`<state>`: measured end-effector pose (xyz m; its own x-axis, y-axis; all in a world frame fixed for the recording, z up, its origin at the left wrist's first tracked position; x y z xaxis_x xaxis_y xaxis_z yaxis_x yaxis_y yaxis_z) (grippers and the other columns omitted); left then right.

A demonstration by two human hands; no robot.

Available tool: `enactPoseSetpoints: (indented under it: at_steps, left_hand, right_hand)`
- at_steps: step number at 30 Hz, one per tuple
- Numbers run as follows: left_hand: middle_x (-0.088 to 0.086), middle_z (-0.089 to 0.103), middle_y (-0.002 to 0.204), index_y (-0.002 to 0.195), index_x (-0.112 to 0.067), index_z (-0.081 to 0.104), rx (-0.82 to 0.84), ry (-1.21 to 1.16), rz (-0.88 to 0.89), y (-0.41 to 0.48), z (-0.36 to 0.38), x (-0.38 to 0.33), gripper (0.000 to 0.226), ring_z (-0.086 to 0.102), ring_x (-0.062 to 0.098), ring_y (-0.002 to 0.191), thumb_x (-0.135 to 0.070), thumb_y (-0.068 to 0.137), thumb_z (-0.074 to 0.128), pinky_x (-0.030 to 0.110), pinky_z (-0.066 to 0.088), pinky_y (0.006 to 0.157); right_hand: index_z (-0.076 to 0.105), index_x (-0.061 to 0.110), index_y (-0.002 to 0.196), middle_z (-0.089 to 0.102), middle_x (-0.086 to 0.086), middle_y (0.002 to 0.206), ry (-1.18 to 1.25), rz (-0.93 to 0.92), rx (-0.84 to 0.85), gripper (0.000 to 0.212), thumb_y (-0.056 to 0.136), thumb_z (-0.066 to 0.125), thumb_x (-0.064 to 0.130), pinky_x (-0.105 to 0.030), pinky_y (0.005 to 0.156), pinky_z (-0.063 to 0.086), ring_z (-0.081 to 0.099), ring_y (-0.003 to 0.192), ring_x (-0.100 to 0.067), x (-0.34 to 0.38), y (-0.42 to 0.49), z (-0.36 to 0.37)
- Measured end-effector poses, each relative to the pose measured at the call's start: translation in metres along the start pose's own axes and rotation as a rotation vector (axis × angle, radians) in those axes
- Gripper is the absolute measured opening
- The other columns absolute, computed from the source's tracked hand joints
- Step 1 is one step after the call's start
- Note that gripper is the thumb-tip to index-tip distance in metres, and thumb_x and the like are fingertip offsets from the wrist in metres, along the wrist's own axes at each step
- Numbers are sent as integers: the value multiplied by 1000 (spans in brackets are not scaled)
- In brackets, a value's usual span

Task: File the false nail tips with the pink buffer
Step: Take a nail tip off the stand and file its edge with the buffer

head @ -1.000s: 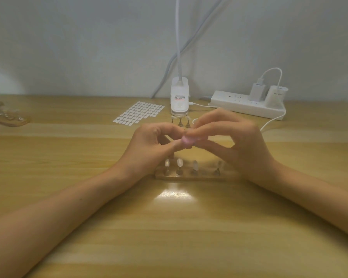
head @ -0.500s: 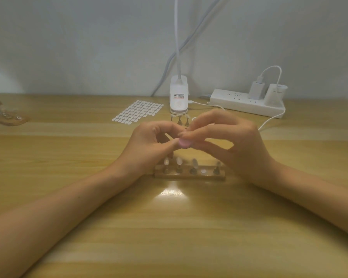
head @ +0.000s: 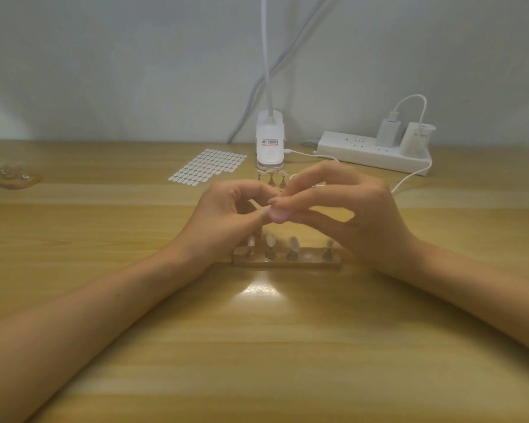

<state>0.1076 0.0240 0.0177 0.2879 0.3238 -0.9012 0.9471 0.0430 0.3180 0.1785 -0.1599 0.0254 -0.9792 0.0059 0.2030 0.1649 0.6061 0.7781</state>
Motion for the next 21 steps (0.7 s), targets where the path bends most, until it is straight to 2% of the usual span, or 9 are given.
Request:
enactPoseSetpoints:
  at_steps: [3,6,8,11,13,16,18,21]
  left_hand:
    - [0,78,82,87,-19,77,-9,-14,-14,1,-1,0,18,56,4,52,-34,77,75,17,46,52]
    - [-7,75,73,85,-19,76,-13,-11,-16,0,0,-1,23,54,3,50,-38,73,74,16,44,50]
    - [-5,76,76,86,-20,76,-13,-5,-16,0,0,-1,23,54,3,49,-39,73,74,16,44,50]
    - [-4,77,80,84,-17,74,-19,-18,5,0,0,0,4,56,2,48,-20,85,76,13,45,50]
    - [-11,74,75,83,-18,72,-32,1,50,0,-1,0,7,55,-1,50,-13,88,73,10,43,51]
    - [-10,73,79,87,-17,73,-26,-10,88,-1,-2,-2,2,56,0,57,-18,87,72,13,45,57]
    - [-6,75,85,94,-14,77,-20,-5,107,-1,-3,-1,17,58,3,62,-26,83,70,14,47,61]
    - [-5,75,85,93,-13,79,-17,-29,122,-1,-3,1,18,60,3,67,-25,83,70,13,47,61]
  right_hand:
    - [76,2,106,71,-11,98,0,78,-52,19,86,76,4,-39,79,57,69,91,-23,-7,0,-7]
    - [77,4,105,69,-6,99,13,12,-15,18,88,76,7,-33,82,56,69,91,-20,-3,-1,-2]
    - [77,5,105,69,-6,99,10,22,-14,18,87,76,8,-30,83,55,68,91,-18,-5,-1,-1]
    - [77,13,105,71,-7,98,17,242,-125,17,88,75,15,-31,77,52,66,90,-15,-19,-3,-14]
    - [77,18,102,73,-3,99,49,358,-181,13,90,74,23,-36,72,48,65,92,-14,-24,-6,-17]
    - [75,24,106,73,3,103,119,392,-188,14,92,74,24,-35,71,49,67,92,-18,-20,-8,-10]
    - [75,23,108,71,4,103,110,376,-162,16,92,73,24,-31,71,48,67,92,-18,-18,-9,-6]
    - [75,21,108,70,5,103,105,374,-152,17,91,73,24,-31,71,48,67,92,-18,-16,-10,-6]
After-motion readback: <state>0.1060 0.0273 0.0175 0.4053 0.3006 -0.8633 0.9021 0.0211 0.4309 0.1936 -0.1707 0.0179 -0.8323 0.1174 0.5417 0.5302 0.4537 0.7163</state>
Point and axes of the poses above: each hand's wrist, its own y-axis towards the middle knuckle, its own z-axis out of the palm, x = y × z, the point moved 1 cm from there along y, towards the middle knuckle
